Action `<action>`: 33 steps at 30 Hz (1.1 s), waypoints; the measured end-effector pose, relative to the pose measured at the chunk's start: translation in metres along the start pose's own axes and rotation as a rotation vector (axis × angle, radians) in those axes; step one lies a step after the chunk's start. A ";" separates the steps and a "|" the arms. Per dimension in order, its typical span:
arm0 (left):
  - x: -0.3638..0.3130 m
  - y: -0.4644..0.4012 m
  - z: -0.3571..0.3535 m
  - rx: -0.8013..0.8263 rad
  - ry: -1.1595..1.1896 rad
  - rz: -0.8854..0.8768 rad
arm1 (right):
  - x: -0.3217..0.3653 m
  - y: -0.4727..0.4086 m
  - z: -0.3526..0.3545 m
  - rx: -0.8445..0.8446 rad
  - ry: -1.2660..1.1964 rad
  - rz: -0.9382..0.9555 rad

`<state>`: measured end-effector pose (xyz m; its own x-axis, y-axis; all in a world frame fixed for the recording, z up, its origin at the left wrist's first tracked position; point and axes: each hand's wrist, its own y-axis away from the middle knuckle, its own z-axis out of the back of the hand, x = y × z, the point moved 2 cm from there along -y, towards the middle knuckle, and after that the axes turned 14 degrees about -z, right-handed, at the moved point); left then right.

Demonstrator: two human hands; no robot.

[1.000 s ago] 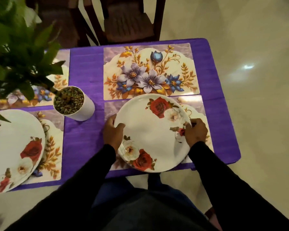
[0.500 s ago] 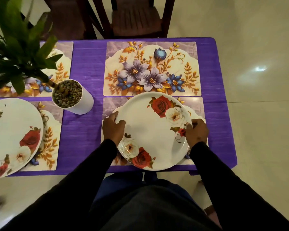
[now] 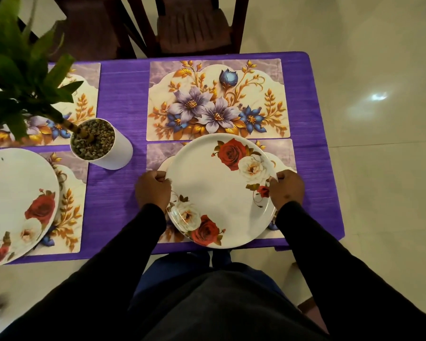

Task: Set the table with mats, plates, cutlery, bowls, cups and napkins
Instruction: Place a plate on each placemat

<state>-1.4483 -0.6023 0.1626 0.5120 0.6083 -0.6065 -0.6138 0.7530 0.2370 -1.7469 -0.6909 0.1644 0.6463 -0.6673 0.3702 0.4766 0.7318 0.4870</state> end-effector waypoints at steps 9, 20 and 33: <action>0.003 -0.003 0.002 -0.016 -0.023 -0.005 | 0.001 0.007 -0.001 0.015 0.023 -0.015; -0.001 -0.002 0.004 0.020 -0.002 0.011 | 0.006 0.014 0.003 0.023 0.035 0.000; -0.008 -0.005 0.004 0.047 -0.001 0.059 | 0.009 0.013 0.005 0.008 0.054 -0.023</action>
<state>-1.4465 -0.6097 0.1693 0.4770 0.6520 -0.5895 -0.6140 0.7270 0.3072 -1.7380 -0.6878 0.1776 0.6670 -0.6749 0.3155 0.4869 0.7155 0.5010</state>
